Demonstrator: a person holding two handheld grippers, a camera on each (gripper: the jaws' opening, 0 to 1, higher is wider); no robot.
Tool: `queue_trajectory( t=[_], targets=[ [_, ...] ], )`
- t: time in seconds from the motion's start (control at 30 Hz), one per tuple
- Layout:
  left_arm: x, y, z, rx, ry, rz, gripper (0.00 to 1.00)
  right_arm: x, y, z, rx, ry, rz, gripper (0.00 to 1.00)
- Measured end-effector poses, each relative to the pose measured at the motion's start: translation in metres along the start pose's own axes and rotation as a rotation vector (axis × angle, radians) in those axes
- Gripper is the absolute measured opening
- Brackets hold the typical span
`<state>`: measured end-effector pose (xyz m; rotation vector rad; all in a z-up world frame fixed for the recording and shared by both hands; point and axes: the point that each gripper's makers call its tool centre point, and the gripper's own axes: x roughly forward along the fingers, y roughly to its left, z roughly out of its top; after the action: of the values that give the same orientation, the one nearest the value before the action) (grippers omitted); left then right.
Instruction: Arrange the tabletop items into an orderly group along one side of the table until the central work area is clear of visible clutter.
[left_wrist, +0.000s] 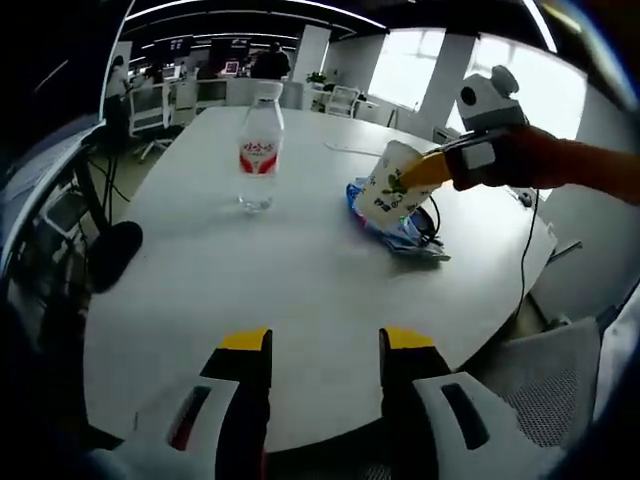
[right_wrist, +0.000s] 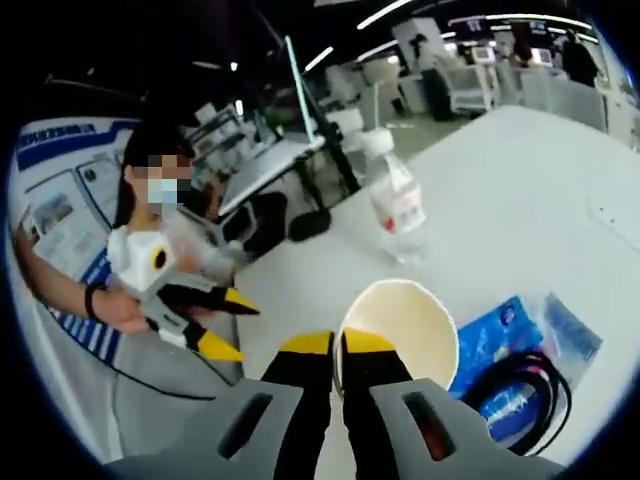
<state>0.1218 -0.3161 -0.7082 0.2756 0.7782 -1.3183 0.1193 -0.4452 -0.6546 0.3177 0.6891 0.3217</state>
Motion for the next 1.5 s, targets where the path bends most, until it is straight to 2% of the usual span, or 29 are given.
queue_trajectory(
  t=[0.5, 0.73, 1.03, 1.33, 1.5],
  targets=[
    [0.004, -0.005, 0.007, 0.012, 0.008, -0.024, 0.42, 0.036, -0.020, 0.020, -0.083, 0.042, -0.007, 0.00],
    [0.002, -0.002, 0.005, -0.001, 0.008, -0.019, 0.42, 0.048, -0.036, 0.017, -0.182, 0.122, -0.029, 0.00],
    [-0.004, 0.008, 0.000, -0.016, 0.015, 0.009, 0.42, 0.063, -0.059, 0.010, -0.400, 0.264, -0.074, 0.00],
    [-0.005, 0.009, 0.000, -0.015, 0.024, 0.016, 0.41, 0.074, -0.077, 0.008, -0.595, 0.379, -0.102, 0.00],
    [-0.003, 0.006, 0.001, -0.011, 0.028, 0.012, 0.41, 0.080, -0.080, 0.009, -0.641, 0.404, -0.104, 0.00]
  ],
)
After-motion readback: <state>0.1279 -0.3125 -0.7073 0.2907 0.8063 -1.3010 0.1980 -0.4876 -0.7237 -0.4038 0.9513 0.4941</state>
